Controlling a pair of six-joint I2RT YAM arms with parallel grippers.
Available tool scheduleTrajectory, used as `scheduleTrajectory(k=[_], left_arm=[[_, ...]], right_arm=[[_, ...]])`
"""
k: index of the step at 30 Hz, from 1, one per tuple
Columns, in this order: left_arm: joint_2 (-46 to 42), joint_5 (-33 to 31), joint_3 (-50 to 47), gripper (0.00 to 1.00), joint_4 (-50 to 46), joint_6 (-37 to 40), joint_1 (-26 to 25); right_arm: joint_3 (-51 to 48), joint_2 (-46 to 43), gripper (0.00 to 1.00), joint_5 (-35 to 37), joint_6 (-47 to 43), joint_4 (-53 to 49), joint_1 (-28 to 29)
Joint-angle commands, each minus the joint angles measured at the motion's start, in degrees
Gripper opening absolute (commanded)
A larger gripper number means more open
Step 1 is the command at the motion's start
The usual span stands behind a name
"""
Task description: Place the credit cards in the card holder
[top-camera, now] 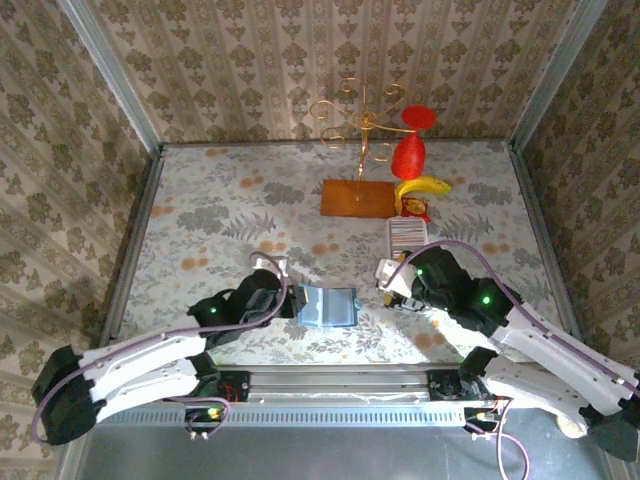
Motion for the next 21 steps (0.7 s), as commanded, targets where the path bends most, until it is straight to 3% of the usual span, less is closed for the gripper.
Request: scheduleTrajectory(k=[1, 7, 21], left_arm=[[5.63, 9.47, 0.82, 0.16, 5.16, 2.86, 2.9], [11.68, 15.62, -1.69, 0.12, 10.78, 2.73, 8.13], [13.01, 15.6, -7.68, 0.12, 14.48, 2.51, 9.09]], right_arm=[[-0.94, 0.07, 0.78, -5.29, -16.1, -4.61, -3.41], [-0.97, 5.62, 0.78, -2.7, -23.42, -4.12, -8.36], [-4.04, 12.17, 0.82, -0.39, -33.49, 2.81, -13.67]])
